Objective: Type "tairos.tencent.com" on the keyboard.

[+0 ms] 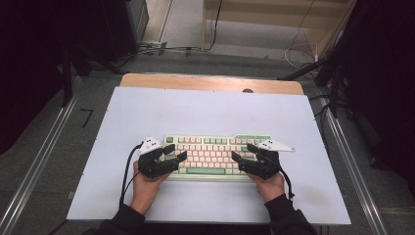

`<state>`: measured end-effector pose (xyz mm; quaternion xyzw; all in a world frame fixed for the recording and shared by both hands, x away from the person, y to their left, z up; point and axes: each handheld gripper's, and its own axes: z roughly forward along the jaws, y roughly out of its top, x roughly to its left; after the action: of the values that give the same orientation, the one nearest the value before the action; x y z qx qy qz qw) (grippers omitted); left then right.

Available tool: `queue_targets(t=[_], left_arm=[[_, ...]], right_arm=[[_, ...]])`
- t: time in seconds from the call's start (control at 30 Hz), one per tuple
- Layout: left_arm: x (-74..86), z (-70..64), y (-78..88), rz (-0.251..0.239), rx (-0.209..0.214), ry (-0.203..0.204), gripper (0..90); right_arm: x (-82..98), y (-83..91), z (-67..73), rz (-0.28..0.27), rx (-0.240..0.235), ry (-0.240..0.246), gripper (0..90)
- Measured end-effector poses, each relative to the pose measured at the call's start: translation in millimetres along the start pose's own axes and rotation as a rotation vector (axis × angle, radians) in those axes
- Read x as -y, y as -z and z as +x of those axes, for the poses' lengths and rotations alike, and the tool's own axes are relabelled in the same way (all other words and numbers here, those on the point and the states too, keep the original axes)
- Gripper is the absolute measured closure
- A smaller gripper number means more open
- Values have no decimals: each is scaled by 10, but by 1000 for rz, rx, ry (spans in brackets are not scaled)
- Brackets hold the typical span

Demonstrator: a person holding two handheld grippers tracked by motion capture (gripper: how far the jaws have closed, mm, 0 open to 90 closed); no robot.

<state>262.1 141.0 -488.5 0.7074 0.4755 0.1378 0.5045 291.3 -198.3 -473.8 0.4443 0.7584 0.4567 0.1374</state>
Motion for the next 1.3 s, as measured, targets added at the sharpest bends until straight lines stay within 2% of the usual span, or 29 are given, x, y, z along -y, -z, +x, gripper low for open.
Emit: queue_targets(t=[0.1,0.2,0.27,0.4,0.5,0.67,0.9,1.07,1.2,1.3], left_arm=[[3,-9,-8,0,4,-6,421],[0,-17,-15,-9,18,-4,481],[-8,-21,-21,-18,35,4,608],[-45,-47,-52,-11,71,2,806],[-97,-79,-91,-3,77,-9,900],[-136,-126,-164,28,75,-35,900],[-143,-189,-256,59,66,-33,900],[-170,-270,-347,85,55,-51,900],[-196,-336,-422,106,28,-72,900],[-208,-365,-475,128,19,-71,900]], right_arm=[[0,1,2,-2,0,1,262],[0,1,4,-2,2,1,264],[-1,3,5,-2,4,2,264],[-1,15,4,-6,8,2,267],[-2,21,5,-10,8,4,269],[-2,10,12,-9,15,11,270],[-10,1,43,-9,11,18,271],[-19,6,36,-14,11,20,272],[-21,13,36,-17,10,19,273],[-19,9,47,-16,9,23,274]])
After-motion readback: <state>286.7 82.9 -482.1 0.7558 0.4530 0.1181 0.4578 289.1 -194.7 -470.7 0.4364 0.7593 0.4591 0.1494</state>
